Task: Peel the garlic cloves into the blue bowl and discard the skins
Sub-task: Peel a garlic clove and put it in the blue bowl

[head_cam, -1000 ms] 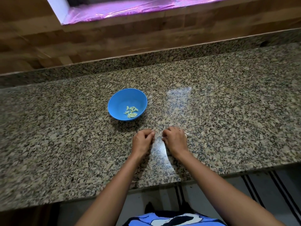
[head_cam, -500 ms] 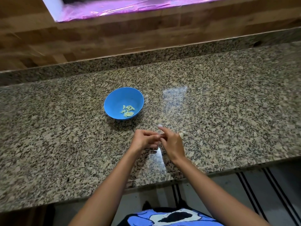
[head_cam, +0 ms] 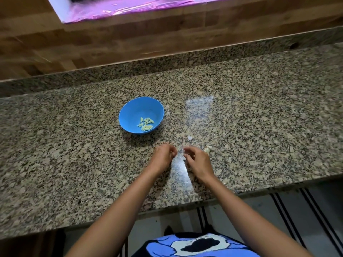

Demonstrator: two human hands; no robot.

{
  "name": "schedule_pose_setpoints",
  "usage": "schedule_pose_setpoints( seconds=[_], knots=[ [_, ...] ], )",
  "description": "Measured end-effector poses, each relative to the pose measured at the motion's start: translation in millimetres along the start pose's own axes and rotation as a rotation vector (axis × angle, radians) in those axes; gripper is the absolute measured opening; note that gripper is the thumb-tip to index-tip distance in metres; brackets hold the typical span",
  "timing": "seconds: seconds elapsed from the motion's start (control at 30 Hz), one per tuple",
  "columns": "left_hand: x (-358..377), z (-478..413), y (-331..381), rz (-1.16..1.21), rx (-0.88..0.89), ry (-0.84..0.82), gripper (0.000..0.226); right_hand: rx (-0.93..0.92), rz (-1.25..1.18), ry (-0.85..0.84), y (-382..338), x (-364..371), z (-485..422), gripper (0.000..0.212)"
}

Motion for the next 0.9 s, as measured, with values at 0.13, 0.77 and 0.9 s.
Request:
schedule_pose_setpoints(
  seconds=[0.13, 0.77, 0.9],
  knots=[
    [-5.2, -5.4, 2.2, 0.006, 0.021, 0.023, 0.015, -0.009, 0.043, -0.051, 4.1, 5.4, -7.2, 0.031],
    [4.7, -8.0, 12.0, -0.088, -0.040, 0.070, 0.003, -0.073, 0.081, -0.093, 5.5, 11.0, -4.8, 0.036],
    [-0.8, 2.6, -3.8, 0.628, -0.134, -0.047, 0.012, -0.064, -0.113, -0.123, -3.5, 3.1, -8.3, 0.024]
  ],
)
Point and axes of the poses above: each hand's wrist, its own z-axis away from the middle knuckle, its own x-axis out of the palm, y = z × x, the point moved 8 cm from there along -z, towards the middle knuckle, and after that the axes turned 14 degrees about z, right-handed, at the moved point
